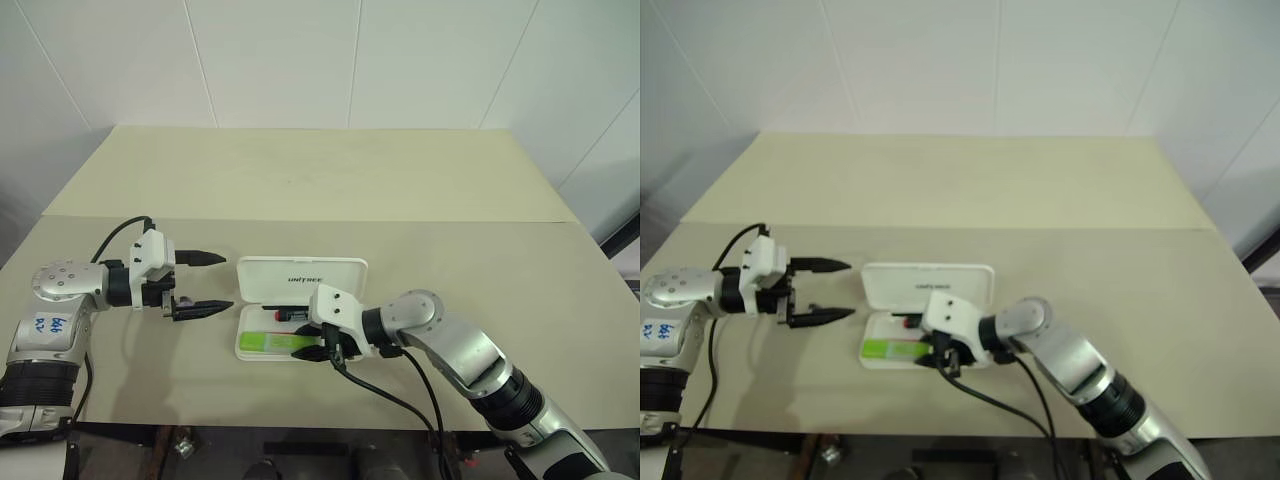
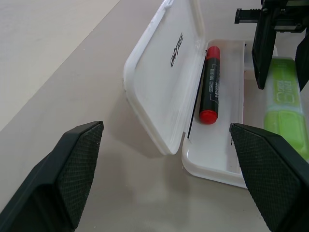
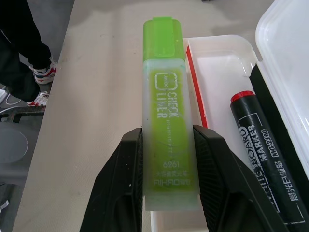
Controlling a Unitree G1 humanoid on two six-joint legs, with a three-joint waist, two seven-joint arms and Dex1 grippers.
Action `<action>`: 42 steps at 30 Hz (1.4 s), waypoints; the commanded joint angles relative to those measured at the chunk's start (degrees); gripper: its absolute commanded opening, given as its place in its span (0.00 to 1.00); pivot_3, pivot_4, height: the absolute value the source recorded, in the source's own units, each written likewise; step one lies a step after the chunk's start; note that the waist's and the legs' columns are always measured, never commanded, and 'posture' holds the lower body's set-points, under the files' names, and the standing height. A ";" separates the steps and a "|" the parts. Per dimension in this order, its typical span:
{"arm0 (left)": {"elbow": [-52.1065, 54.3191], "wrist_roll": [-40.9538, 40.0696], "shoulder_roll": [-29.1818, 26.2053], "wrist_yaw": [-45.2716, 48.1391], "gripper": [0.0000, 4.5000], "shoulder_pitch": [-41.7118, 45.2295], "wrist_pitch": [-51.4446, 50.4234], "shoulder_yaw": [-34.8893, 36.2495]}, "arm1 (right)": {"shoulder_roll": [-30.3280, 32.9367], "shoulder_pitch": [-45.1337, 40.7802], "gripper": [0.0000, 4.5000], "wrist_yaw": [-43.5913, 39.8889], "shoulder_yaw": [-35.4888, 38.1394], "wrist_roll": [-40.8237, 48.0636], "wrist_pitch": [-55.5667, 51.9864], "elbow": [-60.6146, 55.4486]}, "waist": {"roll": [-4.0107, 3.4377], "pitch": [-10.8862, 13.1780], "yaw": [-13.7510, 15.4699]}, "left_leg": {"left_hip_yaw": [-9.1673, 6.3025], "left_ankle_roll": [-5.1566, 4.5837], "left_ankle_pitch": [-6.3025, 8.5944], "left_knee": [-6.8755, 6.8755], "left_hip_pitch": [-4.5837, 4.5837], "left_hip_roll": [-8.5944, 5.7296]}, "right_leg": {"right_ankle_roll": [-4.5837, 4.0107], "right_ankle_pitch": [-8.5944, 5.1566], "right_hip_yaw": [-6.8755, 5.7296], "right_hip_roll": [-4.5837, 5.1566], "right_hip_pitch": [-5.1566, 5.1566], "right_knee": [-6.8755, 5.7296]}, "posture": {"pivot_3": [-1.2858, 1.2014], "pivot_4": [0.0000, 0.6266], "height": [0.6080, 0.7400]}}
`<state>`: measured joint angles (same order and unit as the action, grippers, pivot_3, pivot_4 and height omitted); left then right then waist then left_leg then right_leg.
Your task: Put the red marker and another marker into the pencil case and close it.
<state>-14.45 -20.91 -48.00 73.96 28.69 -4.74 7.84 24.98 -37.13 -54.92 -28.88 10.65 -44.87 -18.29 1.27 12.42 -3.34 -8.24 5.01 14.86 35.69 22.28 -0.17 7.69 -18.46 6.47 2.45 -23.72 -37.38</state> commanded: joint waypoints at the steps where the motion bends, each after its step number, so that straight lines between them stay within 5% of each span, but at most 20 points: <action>1: 1.34 -0.81 -0.31 -0.31 1.00 -0.18 0.09 1.07 | -0.42 -0.91 0.24 -0.04 -0.36 0.12 1.49 -0.69 | 0.00 0.00 0.00 | 0.00 0.00 0.00 0.00 0.00 0.00 | 0.00 0.00 0.00 0.00 0.00 0.00 | 0.52 0.24 1.00; 8: 1.76 -0.98 -0.26 -0.68 1.00 -0.66 -0.03 1.30 | -0.31 -0.83 0.24 -0.03 -0.85 -0.57 2.45 -0.26 | 0.00 0.00 0.00 | 0.00 0.00 0.00 -0.02 0.00 0.00 | 0.00 0.00 0.00 0.00 0.00 0.01 | 0.52 0.24 1.00; 18: 2.14 -1.09 0.00 -1.27 1.00 -0.74 -0.20 1.22 | -0.64 -2.56 1.00 -0.09 0.22 -0.93 4.51 1.66 | 0.00 0.00 -0.02 | 0.00 0.00 0.00 -0.03 0.00 0.00 | -0.01 0.00 -0.01 0.00 -0.01 0.01 | 0.52 0.24 1.00; 29: 1.86 -1.05 0.08 -1.57 1.00 -0.70 0.04 1.39 | 0.95 -0.92 1.00 -3.42 7.50 6.44 6.04 -2.05 | 0.00 0.00 0.08 | -0.01 0.00 0.00 -0.06 0.00 0.00 | -0.01 -0.01 -0.02 0.01 -0.01 0.03 | 0.52 0.24 1.00; 42: 6.83 -3.68 -0.60 -6.24 1.00 -5.47 -3.99 6.34 | 10.15 11.61 1.00 -6.13 26.78 18.70 9.55 -8.75 | 0.00 0.00 0.07 | 0.00 0.00 0.00 -0.17 0.00 0.02 | -0.02 -0.01 -0.02 0.01 0.01 0.16 | 0.52 0.24 1.00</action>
<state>-10.63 -22.81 -47.73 69.16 23.99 -7.76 11.28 34.00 -26.01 -60.14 -5.65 26.66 -37.28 -24.43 1.27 12.42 -3.27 -8.25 5.01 14.86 35.52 22.28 -0.15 7.67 -18.47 6.45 2.46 -23.71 -37.22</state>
